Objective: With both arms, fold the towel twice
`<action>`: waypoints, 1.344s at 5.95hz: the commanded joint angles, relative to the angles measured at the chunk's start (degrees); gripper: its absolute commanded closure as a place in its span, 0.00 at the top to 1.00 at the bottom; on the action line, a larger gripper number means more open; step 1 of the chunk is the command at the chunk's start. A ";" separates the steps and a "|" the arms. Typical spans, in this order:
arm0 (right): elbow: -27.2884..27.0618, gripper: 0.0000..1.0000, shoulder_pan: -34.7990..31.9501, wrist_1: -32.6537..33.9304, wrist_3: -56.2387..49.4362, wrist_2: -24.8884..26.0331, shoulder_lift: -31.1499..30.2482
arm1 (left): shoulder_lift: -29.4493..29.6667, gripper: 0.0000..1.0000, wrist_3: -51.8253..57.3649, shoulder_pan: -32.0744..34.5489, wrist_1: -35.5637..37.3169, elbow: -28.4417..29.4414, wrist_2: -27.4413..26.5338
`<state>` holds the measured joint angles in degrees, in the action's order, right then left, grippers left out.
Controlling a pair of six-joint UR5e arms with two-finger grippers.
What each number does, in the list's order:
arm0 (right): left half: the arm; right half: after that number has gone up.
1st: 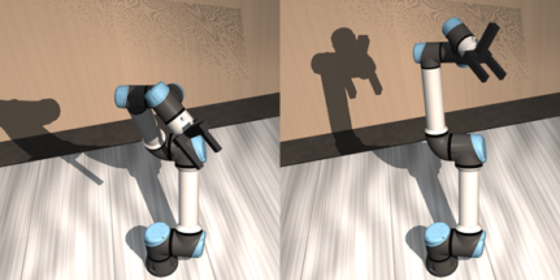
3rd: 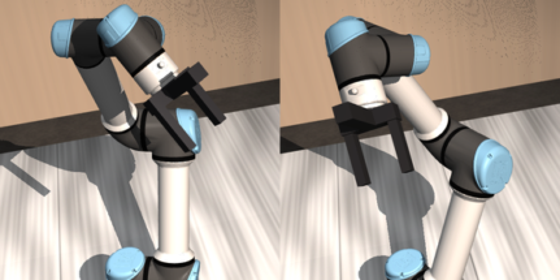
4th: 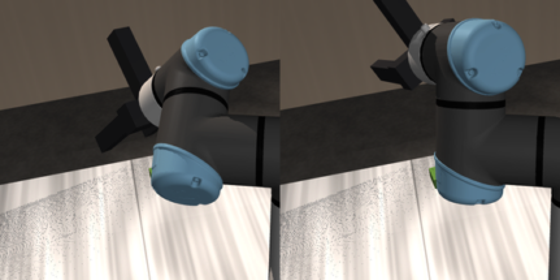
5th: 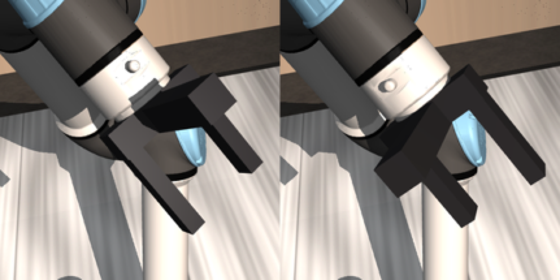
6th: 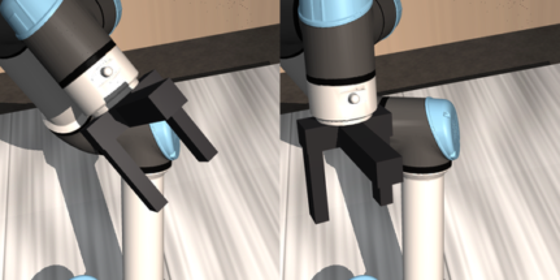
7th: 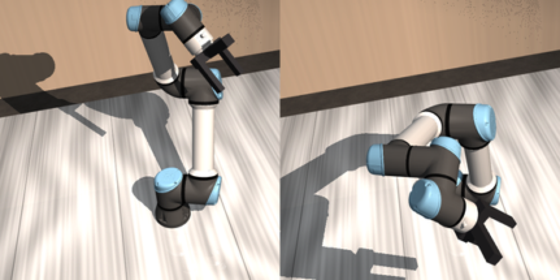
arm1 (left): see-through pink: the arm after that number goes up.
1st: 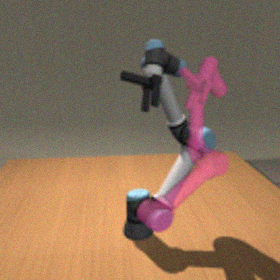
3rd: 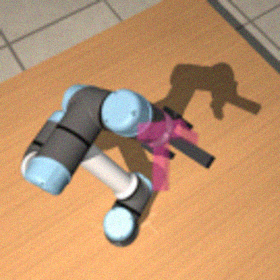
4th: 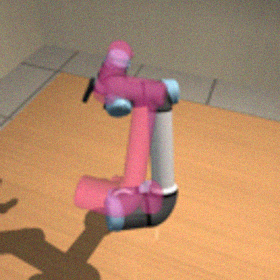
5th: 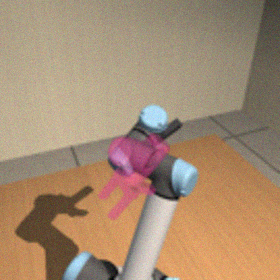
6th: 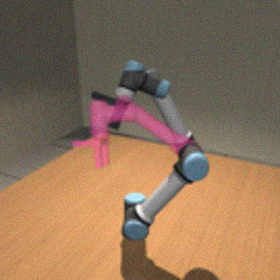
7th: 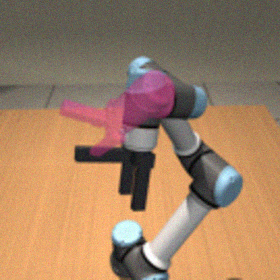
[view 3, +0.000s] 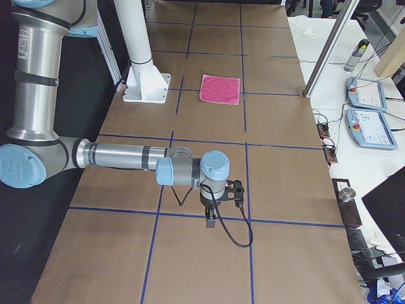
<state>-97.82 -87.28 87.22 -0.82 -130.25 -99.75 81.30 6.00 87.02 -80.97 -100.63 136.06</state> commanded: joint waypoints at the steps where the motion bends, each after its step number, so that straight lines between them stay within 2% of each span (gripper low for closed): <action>1: 0.09 1.00 0.09 -0.03 -0.14 0.08 0.09 | 0.35 1.00 0.24 -0.01 -0.06 -0.09 0.00; 2: -0.17 1.00 0.09 -0.21 0.03 0.08 0.17 | 0.53 1.00 -0.02 -0.01 -0.06 -0.18 0.09; 4: 0.35 1.00 0.52 -19.97 1.42 0.17 0.79 | 2.36 1.00 0.15 -0.09 -3.81 -1.67 -0.09; 5: -0.17 1.00 2.62 -23.03 3.87 -0.52 0.96 | 8.03 1.00 -0.20 -0.01 -9.76 -0.19 -0.44; 7: -1.13 1.00 6.41 -24.03 12.62 -4.46 8.13 | 12.20 1.00 -0.72 -0.01 -15.68 -1.40 -0.27; 8: -2.97 1.00 8.85 -23.50 20.52 -4.57 10.70 | 13.09 1.00 -9.25 -0.18 -17.36 -2.36 0.08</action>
<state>-99.37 -80.47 63.50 12.71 -134.06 -91.98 93.03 2.62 86.93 -96.28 -102.23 135.85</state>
